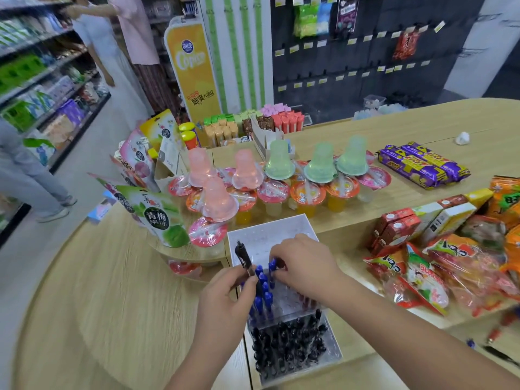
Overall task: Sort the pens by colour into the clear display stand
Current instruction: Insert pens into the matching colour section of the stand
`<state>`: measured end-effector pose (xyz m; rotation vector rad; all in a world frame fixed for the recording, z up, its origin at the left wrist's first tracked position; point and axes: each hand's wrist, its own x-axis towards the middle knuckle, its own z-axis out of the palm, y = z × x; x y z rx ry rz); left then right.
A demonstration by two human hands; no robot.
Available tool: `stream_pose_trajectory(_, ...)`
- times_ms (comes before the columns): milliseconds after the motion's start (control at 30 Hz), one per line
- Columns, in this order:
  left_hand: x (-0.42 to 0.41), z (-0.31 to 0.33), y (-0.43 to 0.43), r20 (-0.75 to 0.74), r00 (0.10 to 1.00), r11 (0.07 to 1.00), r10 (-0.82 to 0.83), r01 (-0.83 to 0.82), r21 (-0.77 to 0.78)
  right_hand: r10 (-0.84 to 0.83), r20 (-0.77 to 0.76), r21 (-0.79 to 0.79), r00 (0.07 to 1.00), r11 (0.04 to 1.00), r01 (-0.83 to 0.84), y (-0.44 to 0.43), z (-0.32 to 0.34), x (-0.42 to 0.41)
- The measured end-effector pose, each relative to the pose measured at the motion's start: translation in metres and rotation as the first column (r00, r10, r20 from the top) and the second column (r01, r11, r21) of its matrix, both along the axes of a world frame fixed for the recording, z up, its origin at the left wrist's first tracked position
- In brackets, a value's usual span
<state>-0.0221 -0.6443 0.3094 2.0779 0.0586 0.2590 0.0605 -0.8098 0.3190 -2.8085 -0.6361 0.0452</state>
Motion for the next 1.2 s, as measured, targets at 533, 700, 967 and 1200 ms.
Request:
stream_pose_trajectory(533, 0.001, 0.002, 0.001, -0.027, 1.000, 1.000, -0.016, 0.016, -0.001, -0.014, -0.046, 0.095, 0.999, 0.995, 0.019, -0.003, 0.010, -0.005)
stream_pose_trajectory(700, 0.002, 0.015, -0.005, -0.007, 0.998, 0.997, -0.061, 0.061, 0.053, 0.109, -0.129, 0.428, 0.986, 0.903, -0.043, -0.013, 0.039, -0.016)
stream_pose_trajectory(967, -0.006, 0.025, -0.025, 0.075, 0.963, 0.938, -0.260, 0.234, 0.254, 0.081, -0.120, 0.702, 0.990, 0.712, 0.026, -0.034, 0.051, -0.051)
stream_pose_trajectory(1200, -0.039, -0.032, -0.041, 0.237, 0.879, 0.853, -0.415, 0.284, 0.438, -0.160, -0.133, 0.626, 0.978, 0.751, 0.209, -0.103, 0.000, -0.101)
